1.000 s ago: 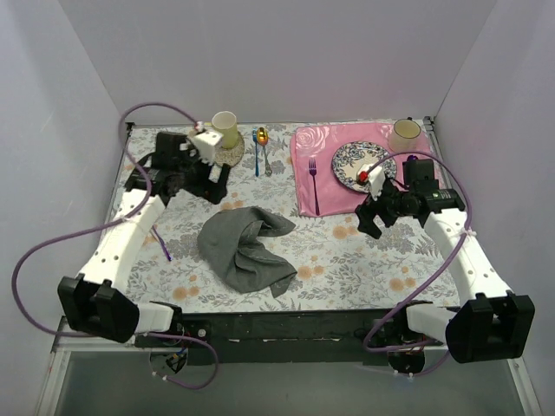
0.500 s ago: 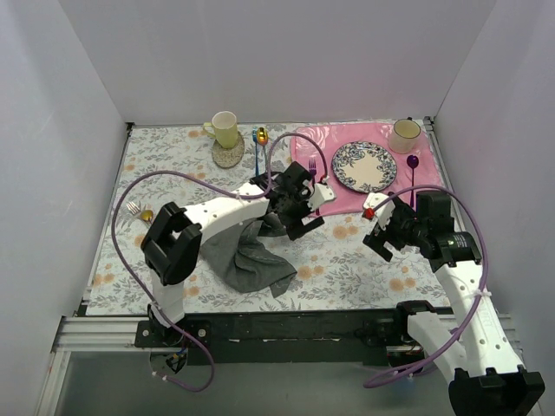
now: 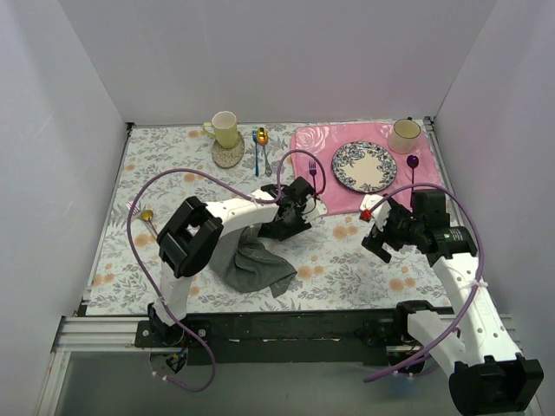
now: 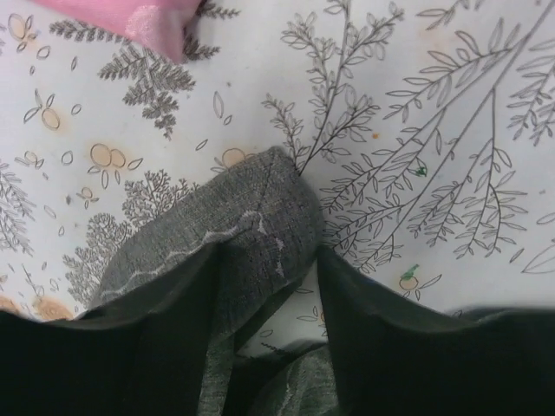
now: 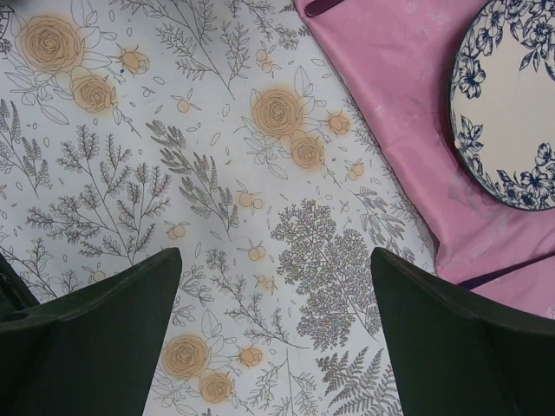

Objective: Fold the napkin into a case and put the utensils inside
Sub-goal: Pick up the crumpled napkin from the center of the board.

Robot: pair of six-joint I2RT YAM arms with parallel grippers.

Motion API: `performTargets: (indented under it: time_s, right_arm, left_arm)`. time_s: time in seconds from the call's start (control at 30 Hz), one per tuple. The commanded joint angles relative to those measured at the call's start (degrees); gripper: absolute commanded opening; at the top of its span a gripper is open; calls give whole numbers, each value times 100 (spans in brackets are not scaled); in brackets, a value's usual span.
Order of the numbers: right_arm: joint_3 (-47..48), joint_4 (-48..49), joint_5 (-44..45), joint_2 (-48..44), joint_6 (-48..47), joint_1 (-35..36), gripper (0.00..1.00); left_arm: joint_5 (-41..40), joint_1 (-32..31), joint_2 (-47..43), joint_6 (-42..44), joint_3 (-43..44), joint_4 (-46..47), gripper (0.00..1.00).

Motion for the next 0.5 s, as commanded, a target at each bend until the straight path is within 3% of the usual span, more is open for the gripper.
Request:
performTargets:
  time_s: [0.0,0.1,0.17,0.3,0.47]
  right_arm:
    - [162,-21,-422,107,-322,25,99]
    - [214,-56,-765,265,-454,68,99]
    - [232,-38,-828,580,-437,191,98]
    - [530,-30,-792,1275,-280,743,93]
    - [803,400,-503,1943,362,1859,91]
  left_arm:
    - [-261,78,-506,-144,-59,270,23]
    - [-7,332,-1007,-452,196,174,0]
    - [334,578,-1418,-847,450,42,0]
    - [1239,1771,-2104,-1480,706,-134,0]
    - [2076,2846,-3001,-1719,49,-275,0]
